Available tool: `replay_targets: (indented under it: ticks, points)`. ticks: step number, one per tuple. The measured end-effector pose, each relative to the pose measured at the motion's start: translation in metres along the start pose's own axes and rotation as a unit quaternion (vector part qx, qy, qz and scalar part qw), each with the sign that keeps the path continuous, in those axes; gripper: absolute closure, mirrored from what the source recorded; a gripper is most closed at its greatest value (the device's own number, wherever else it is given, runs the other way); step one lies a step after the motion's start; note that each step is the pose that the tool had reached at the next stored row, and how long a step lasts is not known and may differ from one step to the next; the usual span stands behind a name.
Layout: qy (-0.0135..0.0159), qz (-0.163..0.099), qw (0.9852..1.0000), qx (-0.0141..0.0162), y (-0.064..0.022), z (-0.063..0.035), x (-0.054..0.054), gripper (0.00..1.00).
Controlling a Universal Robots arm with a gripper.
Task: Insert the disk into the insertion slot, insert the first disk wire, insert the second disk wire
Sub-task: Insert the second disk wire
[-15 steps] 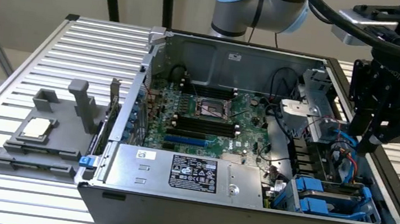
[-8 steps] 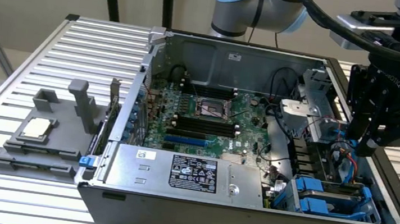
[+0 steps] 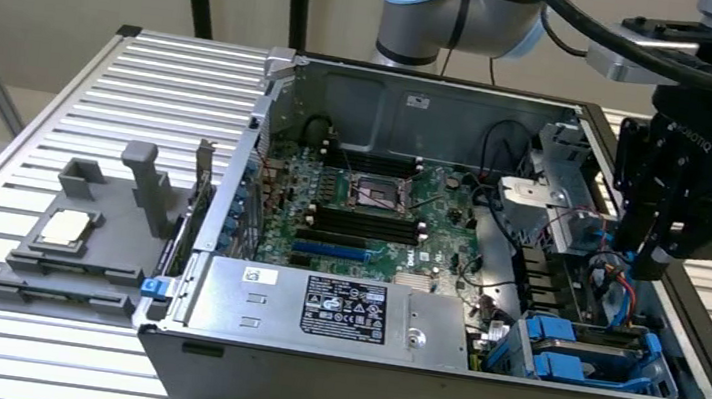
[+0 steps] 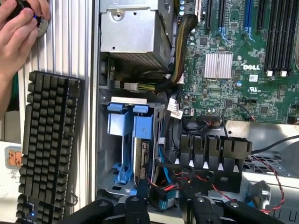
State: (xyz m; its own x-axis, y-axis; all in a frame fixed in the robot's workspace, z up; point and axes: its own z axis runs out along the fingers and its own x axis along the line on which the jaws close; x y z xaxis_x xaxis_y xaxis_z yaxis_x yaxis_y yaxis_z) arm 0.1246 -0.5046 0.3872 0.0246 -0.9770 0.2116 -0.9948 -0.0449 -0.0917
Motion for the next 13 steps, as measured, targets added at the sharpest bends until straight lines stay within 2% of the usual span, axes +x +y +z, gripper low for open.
replay_targets:
  ticks: [2,4,5,9,13]
  points:
    - [0.0046,-0.001,1.0000,-0.0025,-0.0004,0.0001,-0.0024,0.60]
    - [0.0072,-0.002,1.0000,-0.0044,-0.0011,0.0002,-0.0048,0.63]
    - [0.0084,-0.002,0.9999,-0.0053,-0.0016,0.0002,-0.0059,0.70]
    - [0.0149,-0.004,0.9998,-0.0106,-0.0036,0.0000,-0.0086,0.70]
    - [0.0166,-0.005,0.9998,-0.0135,-0.0042,-0.0001,-0.0086,0.70]
